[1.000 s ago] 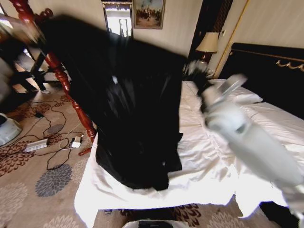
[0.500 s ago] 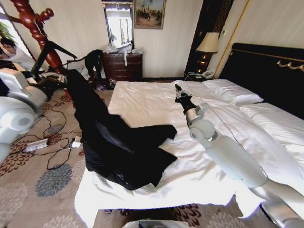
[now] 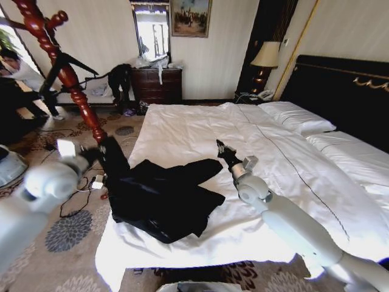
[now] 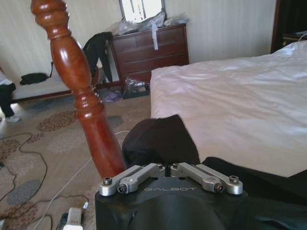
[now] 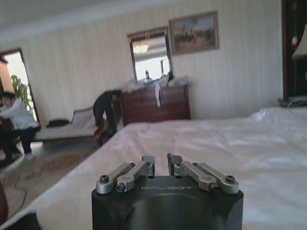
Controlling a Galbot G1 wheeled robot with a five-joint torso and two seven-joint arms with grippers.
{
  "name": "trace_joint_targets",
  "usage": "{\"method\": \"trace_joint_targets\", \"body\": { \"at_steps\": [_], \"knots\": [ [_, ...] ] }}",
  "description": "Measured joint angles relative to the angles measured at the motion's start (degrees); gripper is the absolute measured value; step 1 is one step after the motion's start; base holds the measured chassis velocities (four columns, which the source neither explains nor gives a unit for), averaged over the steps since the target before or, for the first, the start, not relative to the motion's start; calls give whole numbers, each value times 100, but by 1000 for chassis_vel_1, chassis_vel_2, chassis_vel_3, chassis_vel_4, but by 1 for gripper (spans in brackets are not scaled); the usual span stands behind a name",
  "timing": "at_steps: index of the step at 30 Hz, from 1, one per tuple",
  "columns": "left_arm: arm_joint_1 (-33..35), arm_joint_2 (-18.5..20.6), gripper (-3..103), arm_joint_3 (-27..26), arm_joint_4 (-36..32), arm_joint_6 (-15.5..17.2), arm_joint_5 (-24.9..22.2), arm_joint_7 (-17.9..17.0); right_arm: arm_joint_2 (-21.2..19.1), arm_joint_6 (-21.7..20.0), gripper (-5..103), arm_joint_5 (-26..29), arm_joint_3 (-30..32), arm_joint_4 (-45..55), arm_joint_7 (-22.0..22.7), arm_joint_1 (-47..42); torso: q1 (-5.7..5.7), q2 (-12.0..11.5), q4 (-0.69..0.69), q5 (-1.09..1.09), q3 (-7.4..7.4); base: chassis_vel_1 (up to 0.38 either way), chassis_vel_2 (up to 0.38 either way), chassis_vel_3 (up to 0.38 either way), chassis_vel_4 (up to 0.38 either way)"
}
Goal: Pick up the clothes from the bed and hang them on the clothes hanger.
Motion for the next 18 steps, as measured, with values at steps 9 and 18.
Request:
{"method": "trace_joint_targets", "body": {
  "at_steps": [9, 18],
  "knots": [
    [239, -315, 0, -87, 150, 162, 270, -165, 80, -1721, 48, 189, -1155, -96, -150, 875, 0, 0, 0, -1, 0, 0, 0, 0, 0],
    [-192, -505, 0, -137, 121, 161, -82, -205, 917, -2399, 81, 264, -3108, -519, 613, 2521, 1, 0, -2, 0, 1, 0, 0, 0, 0]
  ]
}}
